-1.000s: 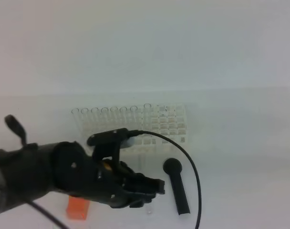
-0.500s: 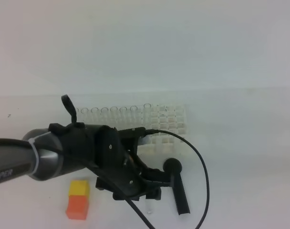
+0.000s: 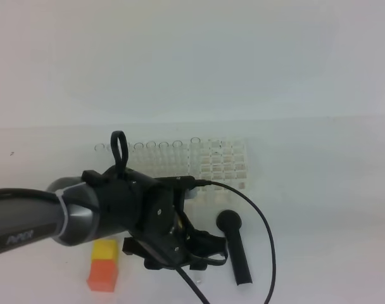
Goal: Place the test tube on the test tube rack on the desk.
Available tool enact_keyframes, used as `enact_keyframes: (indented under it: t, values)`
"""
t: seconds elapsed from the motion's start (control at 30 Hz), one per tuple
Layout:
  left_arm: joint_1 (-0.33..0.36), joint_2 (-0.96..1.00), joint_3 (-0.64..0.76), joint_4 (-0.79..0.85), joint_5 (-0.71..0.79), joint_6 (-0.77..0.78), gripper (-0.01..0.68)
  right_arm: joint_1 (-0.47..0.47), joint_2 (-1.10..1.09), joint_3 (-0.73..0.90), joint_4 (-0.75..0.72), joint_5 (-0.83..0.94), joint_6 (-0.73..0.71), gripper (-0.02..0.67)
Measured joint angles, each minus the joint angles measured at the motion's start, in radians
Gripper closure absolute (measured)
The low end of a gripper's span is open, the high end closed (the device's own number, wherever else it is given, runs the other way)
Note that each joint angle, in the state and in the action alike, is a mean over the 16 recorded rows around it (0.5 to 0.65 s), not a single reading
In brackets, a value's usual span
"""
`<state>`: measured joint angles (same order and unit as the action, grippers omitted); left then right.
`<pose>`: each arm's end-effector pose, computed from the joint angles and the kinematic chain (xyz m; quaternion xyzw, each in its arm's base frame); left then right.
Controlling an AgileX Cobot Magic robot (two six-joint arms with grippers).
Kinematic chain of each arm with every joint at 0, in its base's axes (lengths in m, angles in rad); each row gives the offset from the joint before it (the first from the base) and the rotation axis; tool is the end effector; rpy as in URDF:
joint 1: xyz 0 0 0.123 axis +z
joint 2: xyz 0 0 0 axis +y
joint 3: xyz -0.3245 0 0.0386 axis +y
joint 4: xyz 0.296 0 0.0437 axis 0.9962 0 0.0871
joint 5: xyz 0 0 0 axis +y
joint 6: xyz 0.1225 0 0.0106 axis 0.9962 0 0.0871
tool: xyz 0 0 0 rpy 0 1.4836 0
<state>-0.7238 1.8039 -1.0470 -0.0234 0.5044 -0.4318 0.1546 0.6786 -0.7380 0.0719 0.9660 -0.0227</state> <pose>0.3026 -0.2693 0.1449 0.1338 0.9712 -0.1140 0.1609 0.1454 0.0300 0.3283 -0.0742 0.9267 0.0591 0.3636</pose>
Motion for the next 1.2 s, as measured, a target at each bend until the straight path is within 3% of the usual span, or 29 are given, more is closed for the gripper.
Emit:
enact_keyframes:
  t: [0.77,0.97,1.2]
  values:
    - [-0.052,0.086,-0.069,0.089,0.083,-0.040,0.305,0.000,0.000,0.000,0.001,-0.003,-0.004,0.650]
    - [-0.052,0.086,-0.070,0.100,0.099,-0.039,0.352,0.000,0.000,0.000,0.002,-0.006,-0.010,0.650]
    - [-0.052,0.086,-0.070,0.100,0.101,-0.039,0.457,0.000,0.000,0.000,0.002,-0.009,-0.016,0.650]
